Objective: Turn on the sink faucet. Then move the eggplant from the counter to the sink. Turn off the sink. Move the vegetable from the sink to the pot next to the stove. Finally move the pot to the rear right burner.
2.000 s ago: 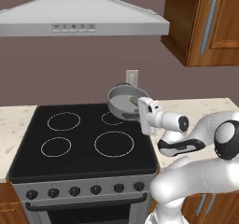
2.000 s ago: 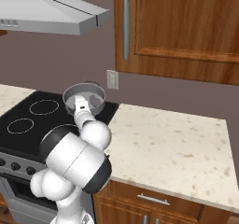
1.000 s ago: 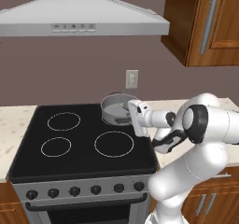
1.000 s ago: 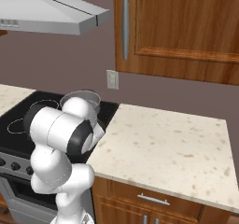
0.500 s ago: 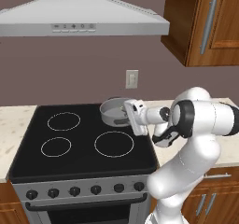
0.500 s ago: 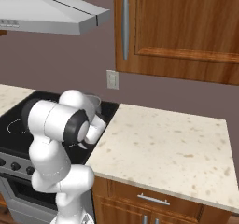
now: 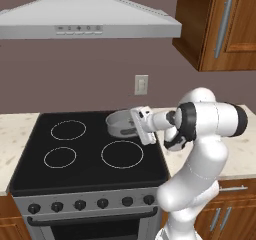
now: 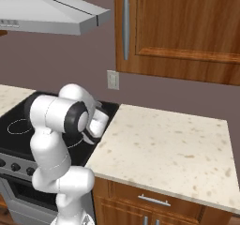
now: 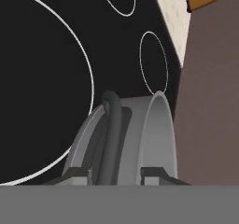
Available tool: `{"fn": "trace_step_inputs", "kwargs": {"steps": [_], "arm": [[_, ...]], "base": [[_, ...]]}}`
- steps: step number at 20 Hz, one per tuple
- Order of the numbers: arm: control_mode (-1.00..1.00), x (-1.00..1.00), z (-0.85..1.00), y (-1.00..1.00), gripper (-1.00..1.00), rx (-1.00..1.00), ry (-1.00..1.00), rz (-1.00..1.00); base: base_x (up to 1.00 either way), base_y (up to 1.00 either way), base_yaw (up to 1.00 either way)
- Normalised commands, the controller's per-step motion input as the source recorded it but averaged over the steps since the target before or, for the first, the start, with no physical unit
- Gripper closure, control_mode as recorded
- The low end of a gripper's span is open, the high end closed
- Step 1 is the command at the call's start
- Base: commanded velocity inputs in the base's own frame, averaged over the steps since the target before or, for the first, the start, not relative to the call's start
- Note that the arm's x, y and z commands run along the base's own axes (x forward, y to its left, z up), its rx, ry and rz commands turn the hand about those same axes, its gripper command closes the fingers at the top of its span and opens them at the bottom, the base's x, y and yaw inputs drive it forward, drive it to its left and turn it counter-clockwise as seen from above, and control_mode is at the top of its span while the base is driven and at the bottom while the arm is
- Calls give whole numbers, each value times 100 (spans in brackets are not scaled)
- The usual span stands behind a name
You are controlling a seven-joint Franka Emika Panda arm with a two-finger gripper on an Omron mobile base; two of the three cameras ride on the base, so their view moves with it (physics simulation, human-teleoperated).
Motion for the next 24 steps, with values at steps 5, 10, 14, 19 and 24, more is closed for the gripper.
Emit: {"fn": "trace_step_inputs", "kwargs": {"steps": [5,10,14,19,24], "arm": [[-100,11,-18,6,100,-1,7,3],[-100,18,-16,8,100,0,5,3],[-100,17,-20,8,100,-1,3,3],[-100,16,-21,7,100,-2,4,3],[-100,15,-23,2,100,-3,8,2]], "base": [[0,0,0],[0,0,0],[0,0,0],[0,0,0],[0,0,0]]}}
